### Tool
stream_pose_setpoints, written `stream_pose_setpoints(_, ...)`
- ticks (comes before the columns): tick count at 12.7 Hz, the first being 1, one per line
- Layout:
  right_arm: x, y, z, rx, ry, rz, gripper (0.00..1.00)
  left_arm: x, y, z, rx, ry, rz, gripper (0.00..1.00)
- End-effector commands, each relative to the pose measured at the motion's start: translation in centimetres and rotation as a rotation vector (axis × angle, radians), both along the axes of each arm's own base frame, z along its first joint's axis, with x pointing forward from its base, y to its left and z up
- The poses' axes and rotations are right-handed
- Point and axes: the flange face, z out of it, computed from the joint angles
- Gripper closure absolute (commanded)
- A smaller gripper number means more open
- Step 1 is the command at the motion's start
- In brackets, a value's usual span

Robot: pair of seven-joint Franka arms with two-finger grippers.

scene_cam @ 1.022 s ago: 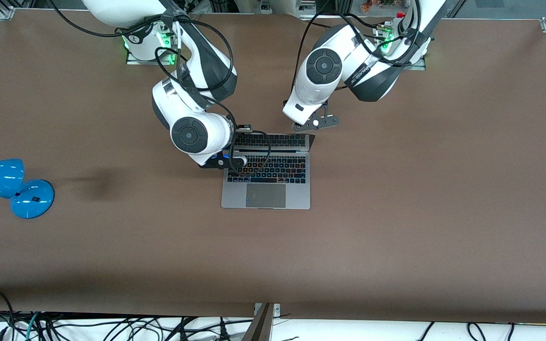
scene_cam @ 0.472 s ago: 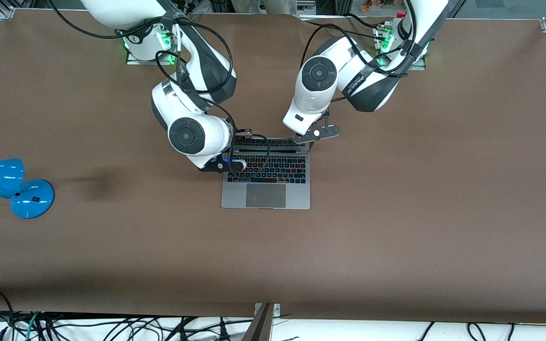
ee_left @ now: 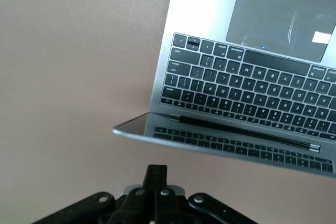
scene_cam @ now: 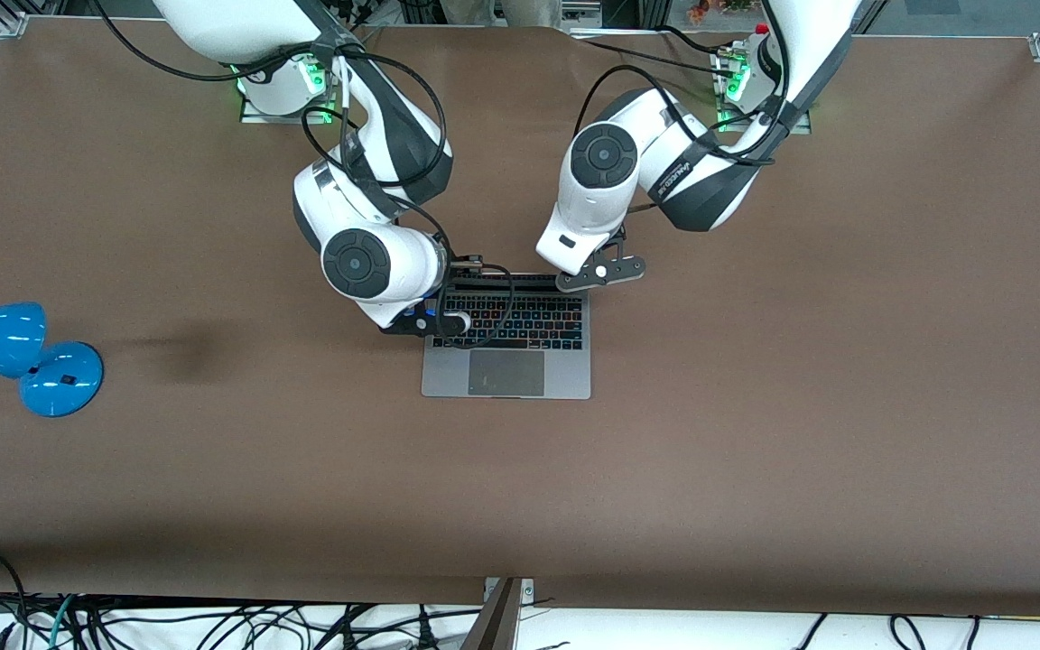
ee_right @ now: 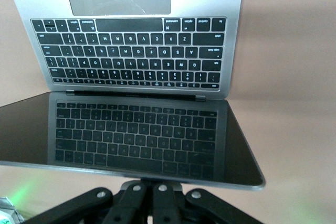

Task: Close laptop with both arms from behind
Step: 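Lower both grippers behind the raised screen, touching its back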

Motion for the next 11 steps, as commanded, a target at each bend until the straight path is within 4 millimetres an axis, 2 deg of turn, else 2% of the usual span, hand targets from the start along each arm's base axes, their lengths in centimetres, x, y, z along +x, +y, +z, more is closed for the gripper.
stream_pose_setpoints(1,0.6,0.0,-0.2,0.015,-0.029,0.011,1.0,1.7,-0.8,-0.1,-0.01,-0.017,0.01,1.0)
stream_pose_setpoints(3,0.8,-0.1,-0.7,0.025,-0.038,0.023,1.0,2.8,-1.0,-0.3,-0.031,-0.013,0.017,1.0)
stream_pose_setpoints(8,1.7,-0.7,-1.2,0.029,-0.059,0.016,1.0,2.8,-1.1,-3.5,-0.038,0.043,-0.035,1.0)
stream_pose_setpoints(11,2.8,-1.7,-1.2,0.035,-0.095,0.007,1.0,3.4,-1.9,-4.0,-0.05,0.042,-0.038,1.0)
